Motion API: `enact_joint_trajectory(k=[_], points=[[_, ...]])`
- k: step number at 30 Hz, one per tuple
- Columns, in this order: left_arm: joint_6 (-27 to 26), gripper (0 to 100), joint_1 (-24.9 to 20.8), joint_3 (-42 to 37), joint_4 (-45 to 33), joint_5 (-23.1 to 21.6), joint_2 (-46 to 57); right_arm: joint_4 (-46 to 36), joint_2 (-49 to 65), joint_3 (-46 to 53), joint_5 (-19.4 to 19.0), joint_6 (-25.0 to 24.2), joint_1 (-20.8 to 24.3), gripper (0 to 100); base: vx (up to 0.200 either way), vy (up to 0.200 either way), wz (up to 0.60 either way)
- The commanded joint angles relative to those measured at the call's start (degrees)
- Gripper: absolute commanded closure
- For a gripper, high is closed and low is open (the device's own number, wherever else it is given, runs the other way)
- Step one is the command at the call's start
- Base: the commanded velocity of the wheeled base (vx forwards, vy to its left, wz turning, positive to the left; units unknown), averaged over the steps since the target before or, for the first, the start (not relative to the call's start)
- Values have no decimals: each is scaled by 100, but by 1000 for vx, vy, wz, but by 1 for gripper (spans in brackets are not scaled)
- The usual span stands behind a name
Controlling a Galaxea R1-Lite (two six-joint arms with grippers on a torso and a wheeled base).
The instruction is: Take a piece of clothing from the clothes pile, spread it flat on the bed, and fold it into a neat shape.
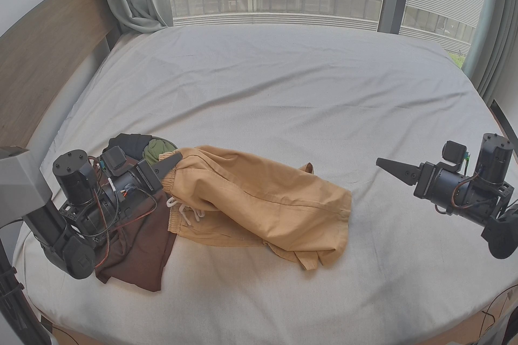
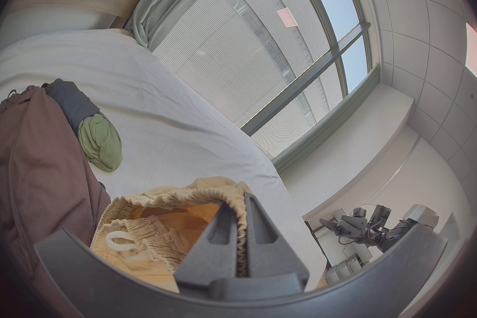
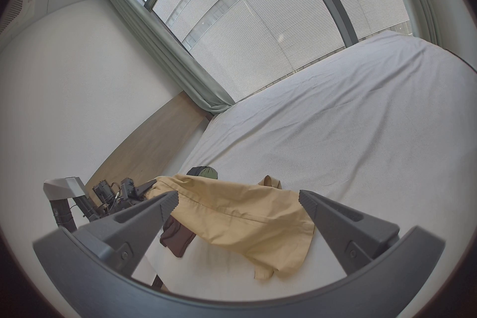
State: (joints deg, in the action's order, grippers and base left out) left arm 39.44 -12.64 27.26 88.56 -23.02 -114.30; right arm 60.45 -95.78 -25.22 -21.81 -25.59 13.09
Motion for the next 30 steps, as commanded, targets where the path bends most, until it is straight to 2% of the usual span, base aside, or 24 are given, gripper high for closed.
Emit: enact_joint_trajectory(k=[1,2,8,14,30], points=[[3,100,7,-1,3,-1,-5,590,-1048,79,-8,-227,-35,0,0,0,0],[3,100,7,-1,3,-1,-5,845,-1426,79,-8,-254,-35,0,0,0,0],[3,100,7,-1,3,-1,-22,1188,-2076,-18,-8,-333,-88,0,0,0,0],[3,100,-1,-28,12,8,-57,2023,-2753,-27,-8,-596,-96,0,0,0,0],[3,100,-1,-10,12,-1,-57,2296,-3500,-273,19,-596,-96,0,0,0,0]])
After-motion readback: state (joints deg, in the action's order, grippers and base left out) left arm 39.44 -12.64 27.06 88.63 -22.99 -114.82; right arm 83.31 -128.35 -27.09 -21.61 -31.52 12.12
